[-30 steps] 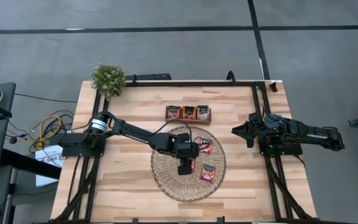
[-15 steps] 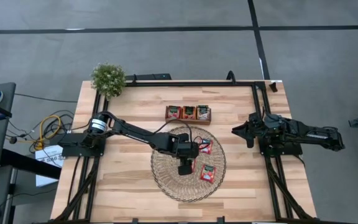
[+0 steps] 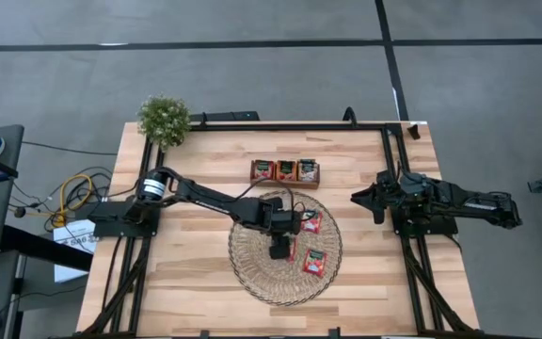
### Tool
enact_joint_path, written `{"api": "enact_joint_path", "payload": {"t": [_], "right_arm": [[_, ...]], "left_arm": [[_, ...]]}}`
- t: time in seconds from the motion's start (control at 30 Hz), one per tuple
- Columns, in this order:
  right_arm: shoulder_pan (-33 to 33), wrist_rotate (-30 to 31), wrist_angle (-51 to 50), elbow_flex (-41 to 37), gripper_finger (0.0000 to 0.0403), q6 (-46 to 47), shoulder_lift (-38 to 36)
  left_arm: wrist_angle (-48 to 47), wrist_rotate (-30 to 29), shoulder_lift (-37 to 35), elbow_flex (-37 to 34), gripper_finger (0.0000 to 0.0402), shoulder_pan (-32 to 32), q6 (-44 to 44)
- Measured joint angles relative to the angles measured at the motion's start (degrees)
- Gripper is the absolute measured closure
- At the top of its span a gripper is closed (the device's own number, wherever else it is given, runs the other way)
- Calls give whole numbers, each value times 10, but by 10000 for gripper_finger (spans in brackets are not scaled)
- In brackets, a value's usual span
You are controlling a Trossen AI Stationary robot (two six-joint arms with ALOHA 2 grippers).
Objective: Pick & Place Tea
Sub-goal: Put the red tea bag into the left section of the wooden organizer
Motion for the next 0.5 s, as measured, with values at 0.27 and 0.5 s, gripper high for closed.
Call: {"api": "enact_joint_path", "payload": {"t": [0.27,0.5], "right_arm": [[0,0,0,0,316,0,2],[0,0,-1,0,316,0,2]], "left_arm": [[-5,3,6,0,188,-2,-1],[-5,2,5,0,188,-3,-13]]}}
